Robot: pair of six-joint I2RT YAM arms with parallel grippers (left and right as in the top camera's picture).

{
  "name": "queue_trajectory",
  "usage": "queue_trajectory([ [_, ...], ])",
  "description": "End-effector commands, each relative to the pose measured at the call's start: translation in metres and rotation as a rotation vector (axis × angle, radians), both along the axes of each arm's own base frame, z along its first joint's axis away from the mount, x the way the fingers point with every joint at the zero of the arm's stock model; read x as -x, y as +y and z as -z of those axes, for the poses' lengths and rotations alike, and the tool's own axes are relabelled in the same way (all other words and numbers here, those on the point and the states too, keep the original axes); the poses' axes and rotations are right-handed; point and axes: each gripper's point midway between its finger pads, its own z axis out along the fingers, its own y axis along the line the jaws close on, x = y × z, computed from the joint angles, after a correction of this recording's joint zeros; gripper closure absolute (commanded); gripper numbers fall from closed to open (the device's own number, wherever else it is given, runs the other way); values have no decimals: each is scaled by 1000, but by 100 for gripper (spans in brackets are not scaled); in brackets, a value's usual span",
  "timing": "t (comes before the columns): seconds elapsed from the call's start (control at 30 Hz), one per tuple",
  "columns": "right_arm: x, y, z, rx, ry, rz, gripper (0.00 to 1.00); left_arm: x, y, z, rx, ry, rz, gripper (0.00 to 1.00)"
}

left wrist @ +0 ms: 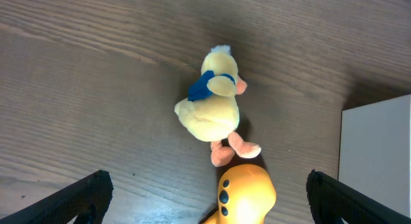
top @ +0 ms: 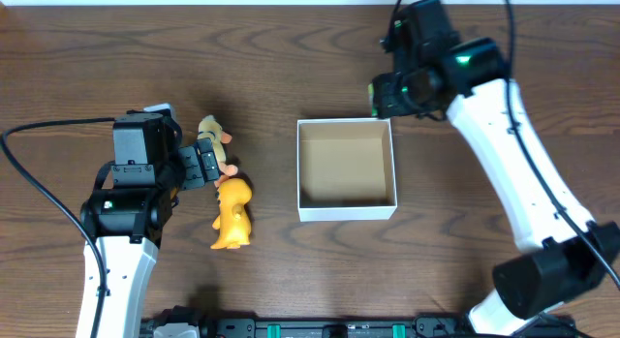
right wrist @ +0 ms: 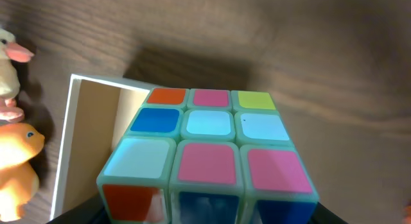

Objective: Pack container
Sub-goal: 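Carry the Rubik's cube left and lower it into the white box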

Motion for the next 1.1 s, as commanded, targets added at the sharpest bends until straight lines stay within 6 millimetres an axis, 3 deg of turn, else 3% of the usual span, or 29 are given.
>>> queue_trajectory([
  [0.0,5,12,27,-13,90,112,57,-3,1,-8,3,-23,-8,2],
  [0.3,18,36,77,53,218,76,55,-3,1,-8,3,-23,-8,2],
  [0.47,22,34,97,73,281,140,54,-3,1,-8,3,-23,-8,2],
  [0.83,23,25,114,112,307,212,53,-3,1,-8,3,-23,-8,2],
  [1.07,31,10,141,130,343,234,52,-3,1,-8,3,-22,-8,2],
])
